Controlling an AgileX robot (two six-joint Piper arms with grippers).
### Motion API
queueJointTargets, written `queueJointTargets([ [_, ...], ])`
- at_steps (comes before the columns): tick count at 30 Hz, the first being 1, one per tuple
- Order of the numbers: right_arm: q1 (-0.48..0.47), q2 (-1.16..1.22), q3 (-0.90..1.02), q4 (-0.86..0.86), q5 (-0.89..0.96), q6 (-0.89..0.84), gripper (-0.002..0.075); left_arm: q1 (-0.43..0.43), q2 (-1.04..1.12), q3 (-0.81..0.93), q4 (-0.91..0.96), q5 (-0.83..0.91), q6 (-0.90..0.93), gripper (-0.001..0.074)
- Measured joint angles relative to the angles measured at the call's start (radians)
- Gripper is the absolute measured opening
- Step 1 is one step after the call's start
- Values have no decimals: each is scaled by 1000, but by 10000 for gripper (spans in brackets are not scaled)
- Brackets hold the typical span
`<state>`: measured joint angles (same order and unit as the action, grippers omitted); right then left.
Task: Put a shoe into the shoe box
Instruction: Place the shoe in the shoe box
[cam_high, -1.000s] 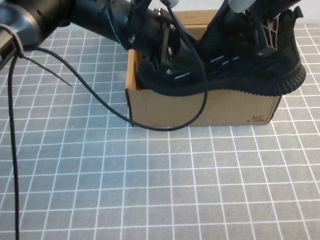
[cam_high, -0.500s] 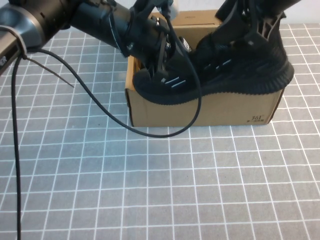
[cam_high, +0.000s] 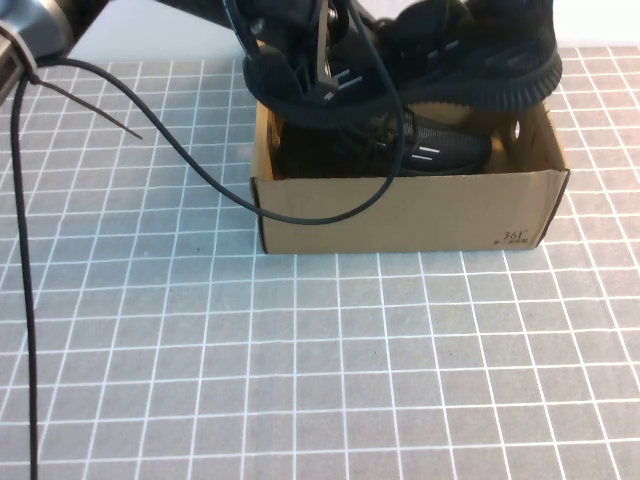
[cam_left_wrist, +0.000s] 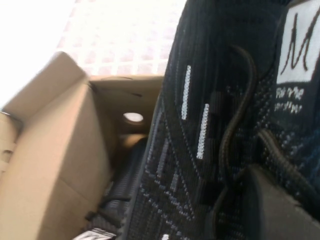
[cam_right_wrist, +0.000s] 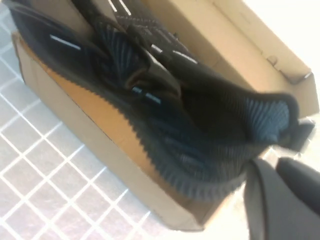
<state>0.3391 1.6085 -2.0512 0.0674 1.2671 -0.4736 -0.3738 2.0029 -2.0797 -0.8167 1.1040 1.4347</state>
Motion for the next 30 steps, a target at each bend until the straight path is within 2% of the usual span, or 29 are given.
queueJointTargets([
  [3,0,-55,46,0,0,50,-3,0,6,0,1,-13,35,29],
  [9,0,-183,227,0,0,112,-14,0,67,-2,-1,-60,84,29],
  [20,0,-442,585,62,-59,124,-16,-2,162,-2,-9,-82,112,29],
  [24,0,-507,631,64,-132,124,-16,-10,176,-2,-9,-95,121,29],
  [30,0,-520,638,64,-148,124,-16,-28,196,-2,-3,-111,125,29],
])
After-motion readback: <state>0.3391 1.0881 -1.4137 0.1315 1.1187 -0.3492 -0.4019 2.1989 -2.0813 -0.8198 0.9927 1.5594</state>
